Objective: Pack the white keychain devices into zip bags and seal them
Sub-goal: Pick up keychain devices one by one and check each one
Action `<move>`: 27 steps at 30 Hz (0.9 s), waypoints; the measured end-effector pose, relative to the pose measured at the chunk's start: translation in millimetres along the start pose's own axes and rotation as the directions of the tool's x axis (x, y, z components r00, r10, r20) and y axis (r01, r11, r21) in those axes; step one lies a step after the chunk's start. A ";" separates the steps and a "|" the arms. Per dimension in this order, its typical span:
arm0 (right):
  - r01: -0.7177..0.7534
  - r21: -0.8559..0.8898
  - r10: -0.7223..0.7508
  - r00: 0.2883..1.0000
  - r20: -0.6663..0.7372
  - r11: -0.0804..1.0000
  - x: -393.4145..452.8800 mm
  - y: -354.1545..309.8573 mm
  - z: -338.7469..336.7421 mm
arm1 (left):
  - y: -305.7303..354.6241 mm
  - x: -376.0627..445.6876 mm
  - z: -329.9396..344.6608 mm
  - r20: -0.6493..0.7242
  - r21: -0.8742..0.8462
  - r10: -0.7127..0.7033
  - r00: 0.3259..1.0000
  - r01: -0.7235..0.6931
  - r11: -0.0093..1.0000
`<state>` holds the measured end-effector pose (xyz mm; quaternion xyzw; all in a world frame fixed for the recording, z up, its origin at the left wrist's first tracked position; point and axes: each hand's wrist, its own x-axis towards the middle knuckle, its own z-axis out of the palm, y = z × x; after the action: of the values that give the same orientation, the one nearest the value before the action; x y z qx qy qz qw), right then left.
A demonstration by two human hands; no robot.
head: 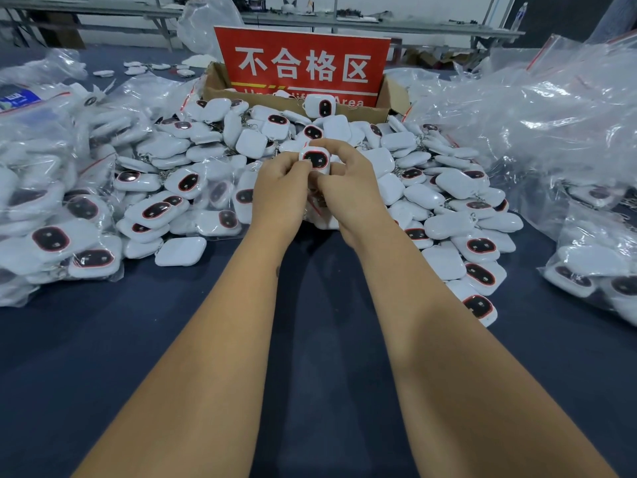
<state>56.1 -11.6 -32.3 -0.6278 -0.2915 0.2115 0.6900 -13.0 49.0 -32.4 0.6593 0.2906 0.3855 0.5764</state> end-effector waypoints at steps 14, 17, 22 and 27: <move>-0.027 0.080 0.032 0.998 -0.057 0.996 2.7 1.8 2.4 | -4.5 1.8 -1.6 0.029 -0.048 -0.009 1.000 0.010 0.999; -0.004 0.063 0.008 0.998 -0.057 0.998 1.9 1.3 2.1 | -4.8 3.4 -1.7 0.027 -0.061 -0.016 1.000 0.017 0.998; 0.015 0.046 -0.013 0.999 -0.042 0.999 0.8 0.5 1.9 | -5.4 3.5 -1.9 0.031 -0.071 -0.011 0.999 0.013 0.997; 0.015 0.053 -0.013 1.000 -0.028 0.999 0.2 0.0 1.9 | -4.7 1.7 -1.6 0.027 -0.086 -0.014 1.000 0.017 0.996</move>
<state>55.0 -10.0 -32.2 -0.6102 -0.2807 0.2057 0.7118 -13.1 52.0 -36.7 0.6367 0.2712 0.3843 0.6110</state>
